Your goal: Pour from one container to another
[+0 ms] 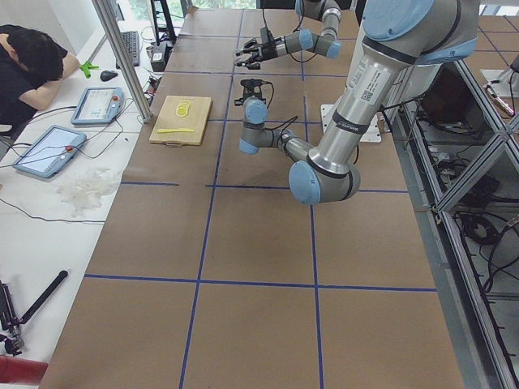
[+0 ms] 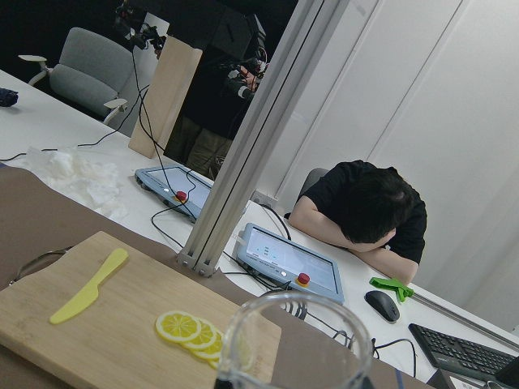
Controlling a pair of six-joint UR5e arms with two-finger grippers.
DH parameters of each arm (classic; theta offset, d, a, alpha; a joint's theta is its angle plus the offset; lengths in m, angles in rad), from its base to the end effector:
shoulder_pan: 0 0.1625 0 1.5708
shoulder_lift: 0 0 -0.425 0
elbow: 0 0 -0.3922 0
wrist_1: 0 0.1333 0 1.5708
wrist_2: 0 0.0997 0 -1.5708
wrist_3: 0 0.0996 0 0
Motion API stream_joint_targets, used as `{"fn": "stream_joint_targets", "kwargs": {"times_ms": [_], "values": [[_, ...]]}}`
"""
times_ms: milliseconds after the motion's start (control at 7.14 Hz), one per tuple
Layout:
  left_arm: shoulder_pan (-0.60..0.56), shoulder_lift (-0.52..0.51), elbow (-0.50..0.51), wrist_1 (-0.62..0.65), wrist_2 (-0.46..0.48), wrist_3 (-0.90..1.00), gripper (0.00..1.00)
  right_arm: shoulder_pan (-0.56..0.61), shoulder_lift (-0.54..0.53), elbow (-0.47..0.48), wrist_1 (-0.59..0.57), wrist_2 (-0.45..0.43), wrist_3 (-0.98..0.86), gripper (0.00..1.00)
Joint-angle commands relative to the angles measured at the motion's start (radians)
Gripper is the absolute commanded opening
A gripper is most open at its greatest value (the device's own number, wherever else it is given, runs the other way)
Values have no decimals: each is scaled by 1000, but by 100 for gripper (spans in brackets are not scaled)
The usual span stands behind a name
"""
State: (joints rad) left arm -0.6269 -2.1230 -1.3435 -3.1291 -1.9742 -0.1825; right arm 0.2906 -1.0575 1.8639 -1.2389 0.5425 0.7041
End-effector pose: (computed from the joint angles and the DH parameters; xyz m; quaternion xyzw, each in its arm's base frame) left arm 0.4721 -0.4583 0.2761 0.6068 0.5226 0.3646 0.4751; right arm -0.4821 -0.3724 0.1807 0.6035 -0.1663 0.0458 0.7785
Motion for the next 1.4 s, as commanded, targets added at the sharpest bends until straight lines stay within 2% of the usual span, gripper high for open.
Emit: {"fn": "stream_joint_targets", "kwargs": {"times_ms": [0,280,560,841,1121,1261], "values": [[-42,67,-54,-9,-8,-37,0,2,-13,0,6,-1,15,0],[-104,167,-71,-66,-9,-43,0,2,-18,0,6,-2,17,0],[-152,321,-146,-101,-9,-45,0,2,-21,-2,4,-6,15,0],[-186,493,-163,-231,-9,-45,0,1,-26,-2,6,-7,17,0],[-189,624,-213,-346,12,-173,0,1,-26,-2,6,-7,15,0],[-189,682,-265,-361,87,-275,0,-1,-26,-2,6,-7,15,0]]}}
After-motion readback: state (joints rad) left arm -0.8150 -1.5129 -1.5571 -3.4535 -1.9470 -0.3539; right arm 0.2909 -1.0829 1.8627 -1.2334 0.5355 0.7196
